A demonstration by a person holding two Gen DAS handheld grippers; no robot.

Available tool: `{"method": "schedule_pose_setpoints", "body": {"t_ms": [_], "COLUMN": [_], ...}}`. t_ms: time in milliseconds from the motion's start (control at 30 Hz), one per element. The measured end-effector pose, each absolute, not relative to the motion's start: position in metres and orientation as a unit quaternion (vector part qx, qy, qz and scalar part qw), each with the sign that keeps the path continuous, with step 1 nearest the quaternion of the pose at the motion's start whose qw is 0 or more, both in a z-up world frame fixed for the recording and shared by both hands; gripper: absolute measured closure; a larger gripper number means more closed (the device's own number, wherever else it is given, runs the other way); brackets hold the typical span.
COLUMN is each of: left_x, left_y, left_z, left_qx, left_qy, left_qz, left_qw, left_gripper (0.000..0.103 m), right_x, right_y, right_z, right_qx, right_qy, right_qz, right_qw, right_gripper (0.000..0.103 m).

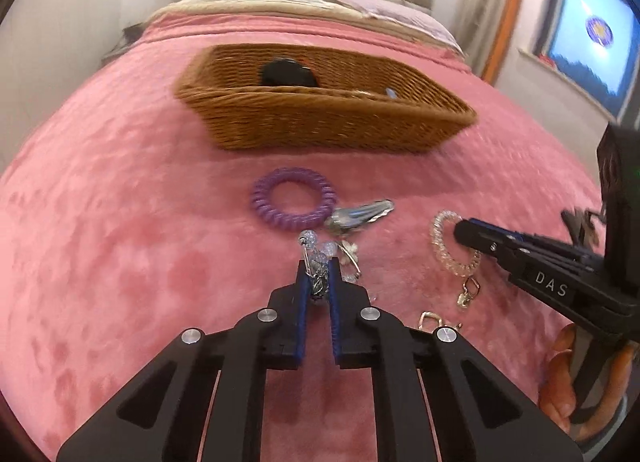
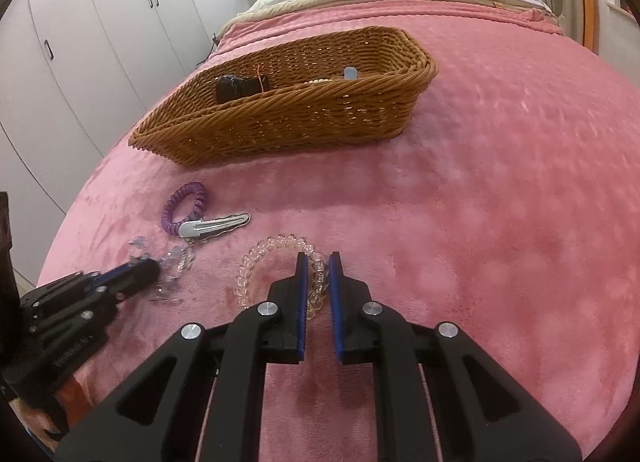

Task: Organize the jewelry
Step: 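Grasp the silver charms with the left tool while the right tool grasps the pink bead bracelet, then carry the silver charms and pink bead bracelet over the basket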

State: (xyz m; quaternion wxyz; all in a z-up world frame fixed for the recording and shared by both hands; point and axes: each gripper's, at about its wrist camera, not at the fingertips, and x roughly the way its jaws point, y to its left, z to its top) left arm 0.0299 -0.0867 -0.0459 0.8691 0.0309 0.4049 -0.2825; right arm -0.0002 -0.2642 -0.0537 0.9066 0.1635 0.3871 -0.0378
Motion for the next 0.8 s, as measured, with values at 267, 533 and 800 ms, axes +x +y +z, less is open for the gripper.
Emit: {"method": "schedule_pose_setpoints", "body": {"t_ms": [267, 533, 800], "left_x": [0.023, 0.020, 0.019], "left_y": [-0.053, -0.053, -0.048], "left_z": [-0.051, -0.054, -0.054], "left_qx": [-0.024, -0.026, -0.036], "left_qy": [0.405, 0.398, 0.393], "left_qz": [-0.282, -0.293, -0.297], "left_qw": [0.870, 0.869, 0.870], "left_gripper": [0.096, 0.096, 0.096], "right_x": [-0.003, 0.001, 0.004], "right_y": [-0.272, -0.253, -0.235], "right_z": [-0.056, -0.054, -0.052], "right_qx": [0.190, 0.140, 0.096], "right_qy": [0.385, 0.393, 0.394], "right_qz": [-0.019, -0.031, -0.026], "right_qw": [0.903, 0.908, 0.914], "right_gripper": [0.091, 0.078, 0.094]}}
